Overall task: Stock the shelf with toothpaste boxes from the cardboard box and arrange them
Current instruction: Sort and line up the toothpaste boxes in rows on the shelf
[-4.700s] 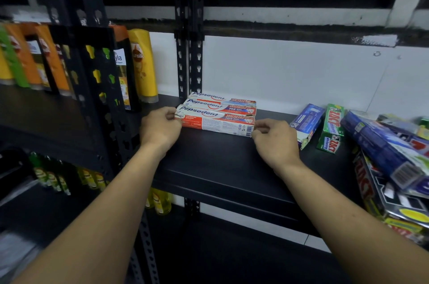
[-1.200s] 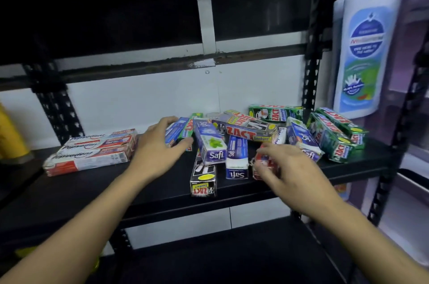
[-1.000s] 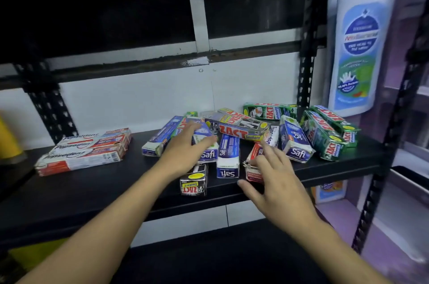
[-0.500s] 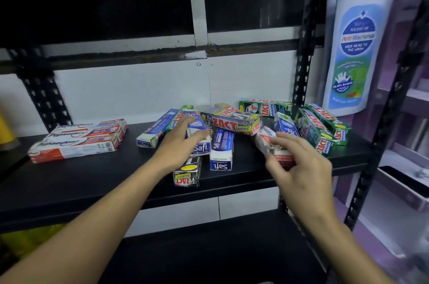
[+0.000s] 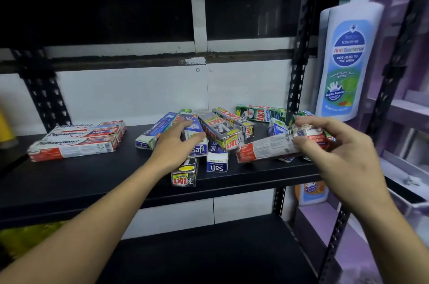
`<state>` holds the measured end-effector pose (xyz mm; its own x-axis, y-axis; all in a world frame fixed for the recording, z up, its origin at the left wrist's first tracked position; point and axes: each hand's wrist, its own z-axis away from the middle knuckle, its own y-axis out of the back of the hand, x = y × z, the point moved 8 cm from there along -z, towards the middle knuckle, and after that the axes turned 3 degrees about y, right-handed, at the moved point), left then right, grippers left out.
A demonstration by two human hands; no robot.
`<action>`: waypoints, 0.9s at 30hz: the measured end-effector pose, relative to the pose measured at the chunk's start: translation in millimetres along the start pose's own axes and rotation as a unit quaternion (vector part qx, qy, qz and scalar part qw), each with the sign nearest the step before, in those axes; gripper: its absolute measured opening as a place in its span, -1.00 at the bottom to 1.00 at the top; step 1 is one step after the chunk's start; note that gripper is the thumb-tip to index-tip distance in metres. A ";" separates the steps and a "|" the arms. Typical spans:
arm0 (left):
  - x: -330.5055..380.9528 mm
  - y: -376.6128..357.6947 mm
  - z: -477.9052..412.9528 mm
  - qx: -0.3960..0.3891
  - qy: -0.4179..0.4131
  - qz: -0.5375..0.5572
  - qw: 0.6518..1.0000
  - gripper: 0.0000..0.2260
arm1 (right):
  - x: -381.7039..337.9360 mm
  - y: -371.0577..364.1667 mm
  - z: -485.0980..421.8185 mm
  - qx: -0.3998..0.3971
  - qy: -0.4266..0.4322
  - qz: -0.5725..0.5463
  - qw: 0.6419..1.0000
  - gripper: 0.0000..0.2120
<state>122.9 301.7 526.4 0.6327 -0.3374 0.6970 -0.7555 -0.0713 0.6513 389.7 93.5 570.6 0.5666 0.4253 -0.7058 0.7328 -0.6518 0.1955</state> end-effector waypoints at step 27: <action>113.7 -71.9 23.7 -0.109 -0.195 -0.095 0.970 -0.42 | 41.9 41.5 -45.2 0.100 -0.084 -0.217 0.967 -0.88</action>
<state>245.1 246.2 551.7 0.6125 -0.6704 0.4188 -0.5509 0.0180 0.8344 460.9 112.7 580.0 0.1395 0.5889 -0.7960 0.7906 -0.5503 -0.2686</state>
